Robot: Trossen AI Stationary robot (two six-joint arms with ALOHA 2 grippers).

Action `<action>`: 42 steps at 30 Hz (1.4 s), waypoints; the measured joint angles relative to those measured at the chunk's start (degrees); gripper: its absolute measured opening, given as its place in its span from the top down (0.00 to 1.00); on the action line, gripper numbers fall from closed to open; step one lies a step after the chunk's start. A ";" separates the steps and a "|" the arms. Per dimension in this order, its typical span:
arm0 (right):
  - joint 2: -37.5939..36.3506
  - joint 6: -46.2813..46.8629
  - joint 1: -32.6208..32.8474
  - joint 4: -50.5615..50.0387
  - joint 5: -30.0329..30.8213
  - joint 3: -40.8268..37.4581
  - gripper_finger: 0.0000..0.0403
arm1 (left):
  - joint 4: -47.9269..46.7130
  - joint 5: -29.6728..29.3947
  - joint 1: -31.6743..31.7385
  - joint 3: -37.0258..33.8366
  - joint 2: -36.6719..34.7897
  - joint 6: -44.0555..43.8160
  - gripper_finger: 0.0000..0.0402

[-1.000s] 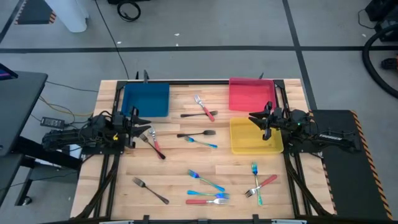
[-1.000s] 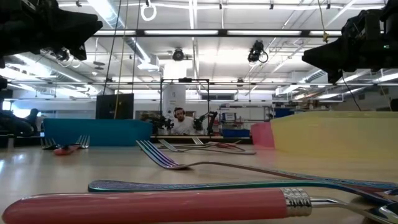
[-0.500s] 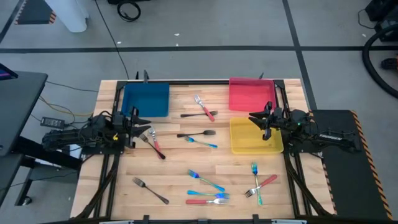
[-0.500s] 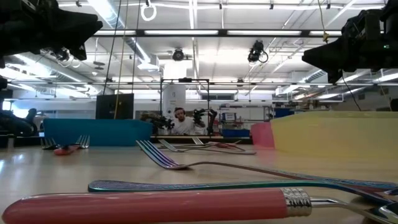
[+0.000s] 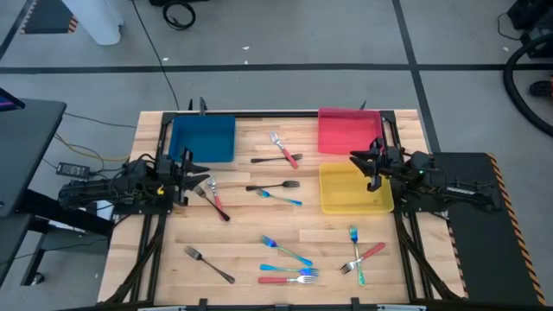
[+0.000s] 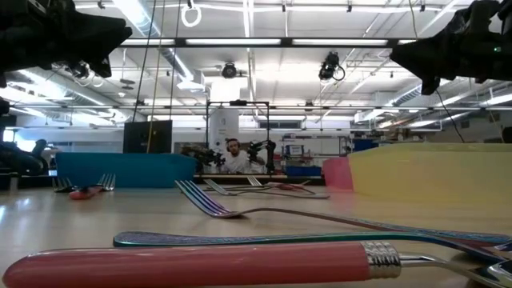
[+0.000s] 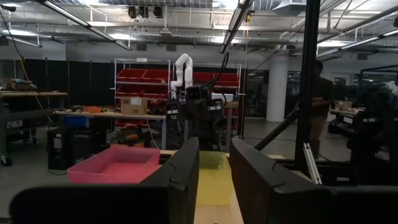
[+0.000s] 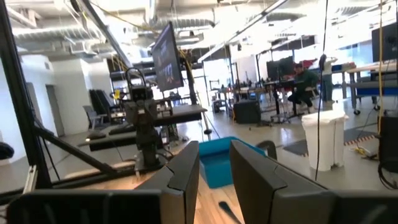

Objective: Sort silverware by color (type)
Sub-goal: Put the black fork into the yellow bin

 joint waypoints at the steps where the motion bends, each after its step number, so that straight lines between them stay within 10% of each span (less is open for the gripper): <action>1: 0.01 0.00 0.00 0.02 0.01 0.00 0.75 | -0.02 -0.01 -0.01 -0.01 0.00 0.00 0.78; 42: -0.01 3.69 0.00 8.86 1.56 0.00 0.75 | 0.67 0.01 -0.01 0.00 0.02 -5.73 0.78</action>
